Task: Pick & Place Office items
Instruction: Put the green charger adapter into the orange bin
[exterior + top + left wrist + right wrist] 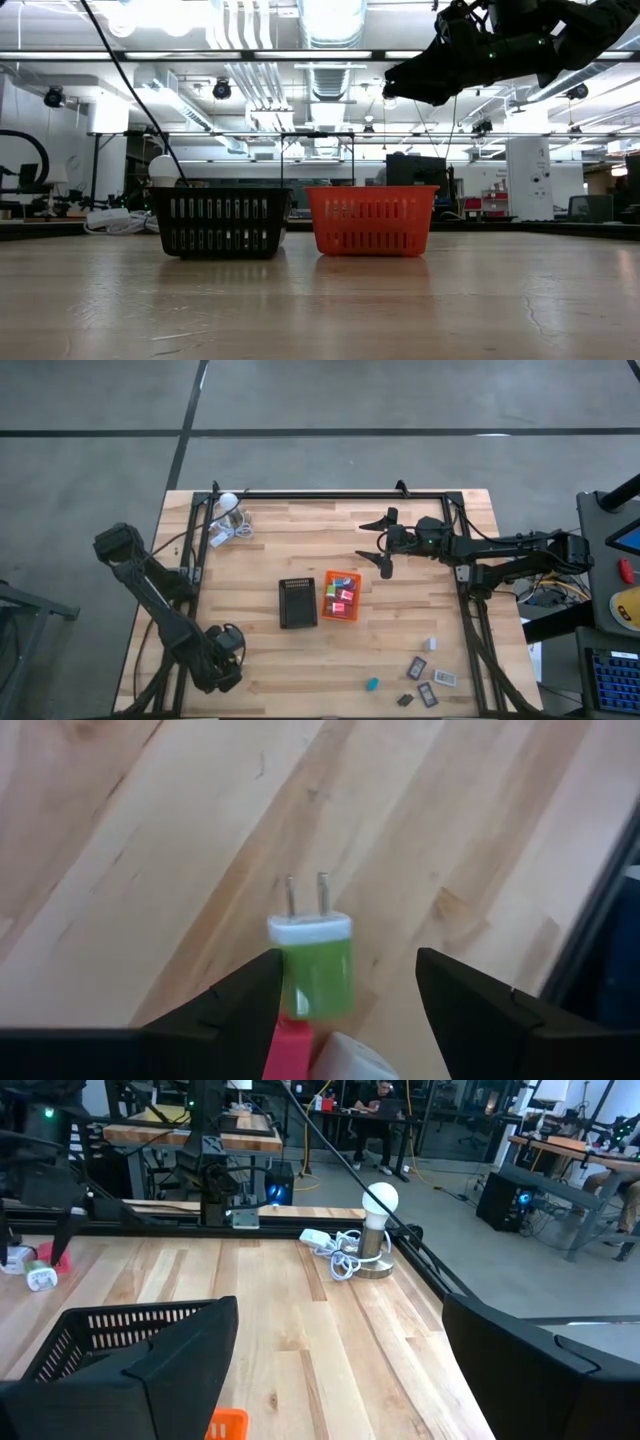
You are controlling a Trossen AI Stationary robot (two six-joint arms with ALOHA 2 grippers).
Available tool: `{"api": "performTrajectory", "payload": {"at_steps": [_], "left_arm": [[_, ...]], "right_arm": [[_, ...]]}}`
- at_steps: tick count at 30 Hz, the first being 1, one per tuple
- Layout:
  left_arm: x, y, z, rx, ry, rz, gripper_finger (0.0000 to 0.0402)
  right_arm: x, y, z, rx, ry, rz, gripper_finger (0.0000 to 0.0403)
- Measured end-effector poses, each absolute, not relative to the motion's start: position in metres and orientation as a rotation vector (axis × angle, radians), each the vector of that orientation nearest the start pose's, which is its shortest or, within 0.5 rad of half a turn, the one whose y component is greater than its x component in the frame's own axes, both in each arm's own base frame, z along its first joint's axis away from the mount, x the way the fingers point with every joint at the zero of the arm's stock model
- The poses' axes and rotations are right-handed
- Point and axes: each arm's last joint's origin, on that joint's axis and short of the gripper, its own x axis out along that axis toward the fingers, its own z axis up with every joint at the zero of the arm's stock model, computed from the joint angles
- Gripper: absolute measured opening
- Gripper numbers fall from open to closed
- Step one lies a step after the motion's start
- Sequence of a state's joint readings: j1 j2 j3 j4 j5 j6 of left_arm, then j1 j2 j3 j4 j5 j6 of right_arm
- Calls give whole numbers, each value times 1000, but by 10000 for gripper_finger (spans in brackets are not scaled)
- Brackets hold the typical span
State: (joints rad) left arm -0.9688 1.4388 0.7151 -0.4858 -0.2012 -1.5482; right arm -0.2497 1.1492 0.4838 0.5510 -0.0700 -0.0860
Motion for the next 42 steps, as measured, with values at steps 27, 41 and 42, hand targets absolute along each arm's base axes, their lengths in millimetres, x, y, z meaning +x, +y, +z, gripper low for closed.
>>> {"api": "performTrajectory", "payload": {"at_steps": [27,41,42], "left_arm": [[145,-197,145,-690,1221,334,236],[146,-197,145,-694,1233,326,219],[146,-197,145,-697,1239,325,215]], "right_arm": [[231,-57,229,-68,121,-174,340],[231,-57,230,-68,119,-174,345],[231,-57,230,-68,119,-174,344]]}}
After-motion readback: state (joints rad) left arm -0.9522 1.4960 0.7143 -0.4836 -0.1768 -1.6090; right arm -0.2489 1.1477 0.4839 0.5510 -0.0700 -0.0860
